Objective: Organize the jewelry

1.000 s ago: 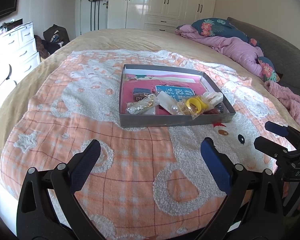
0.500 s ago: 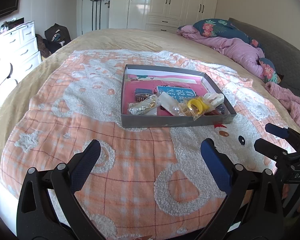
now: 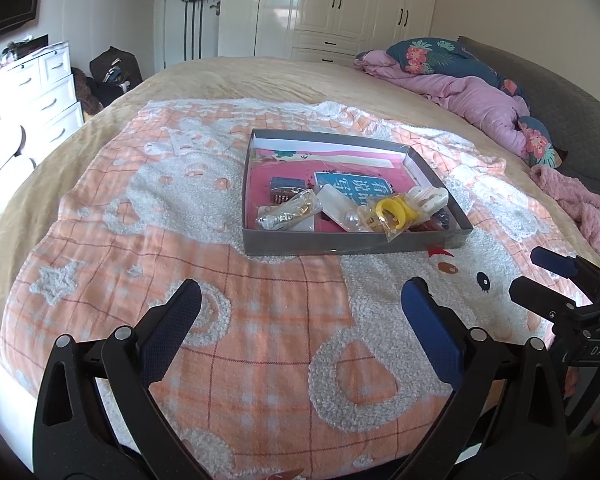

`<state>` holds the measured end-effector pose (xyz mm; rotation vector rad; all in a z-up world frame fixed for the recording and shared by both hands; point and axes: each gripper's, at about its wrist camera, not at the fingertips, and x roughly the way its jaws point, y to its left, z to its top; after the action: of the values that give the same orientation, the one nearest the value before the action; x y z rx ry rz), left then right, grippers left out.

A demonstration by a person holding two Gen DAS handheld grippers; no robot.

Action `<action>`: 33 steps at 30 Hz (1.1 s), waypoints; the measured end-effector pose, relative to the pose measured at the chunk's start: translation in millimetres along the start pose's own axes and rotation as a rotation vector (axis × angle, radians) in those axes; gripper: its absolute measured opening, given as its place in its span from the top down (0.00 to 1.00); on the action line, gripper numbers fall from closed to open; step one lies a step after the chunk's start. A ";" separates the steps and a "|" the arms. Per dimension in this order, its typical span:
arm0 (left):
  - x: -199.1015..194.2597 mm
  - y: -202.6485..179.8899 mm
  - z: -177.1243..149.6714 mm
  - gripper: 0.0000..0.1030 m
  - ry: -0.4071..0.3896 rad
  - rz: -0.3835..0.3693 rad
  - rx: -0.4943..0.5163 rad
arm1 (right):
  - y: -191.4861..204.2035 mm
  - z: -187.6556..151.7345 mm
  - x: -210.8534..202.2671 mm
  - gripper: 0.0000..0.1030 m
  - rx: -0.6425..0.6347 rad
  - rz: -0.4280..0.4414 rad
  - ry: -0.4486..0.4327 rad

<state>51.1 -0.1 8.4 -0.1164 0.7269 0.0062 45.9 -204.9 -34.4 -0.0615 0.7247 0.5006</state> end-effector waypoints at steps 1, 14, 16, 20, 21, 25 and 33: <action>0.7 -0.1 -0.4 0.09 0.000 0.002 0.002 | 0.0 0.0 0.2 0.04 0.001 -0.001 0.000; 0.6 -1.4 -0.2 0.09 0.000 0.007 0.005 | -1.5 0.6 -0.1 0.04 0.000 0.000 0.003; 0.6 -1.6 0.1 0.09 0.000 0.010 0.005 | -1.2 0.3 0.3 0.04 0.000 -0.001 0.004; 1.3 -0.8 -0.4 0.09 0.003 0.008 0.004 | -1.8 0.5 1.3 0.04 -0.001 -0.001 0.007; 1.9 -0.5 -0.5 0.09 0.007 0.004 0.003 | -2.1 0.8 1.5 0.04 -0.002 -0.001 0.009; 7.0 4.7 -2.0 0.09 0.027 -0.026 -0.014 | -2.1 0.7 3.9 0.04 -0.001 -0.002 0.010; 17.0 23.5 1.3 0.09 0.042 -0.023 -0.065 | -13.7 2.7 18.9 0.04 0.018 -0.022 0.024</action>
<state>63.5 22.8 -4.3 -0.1873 0.7676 0.0058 65.8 -208.5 -46.2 -0.0586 0.7508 0.4730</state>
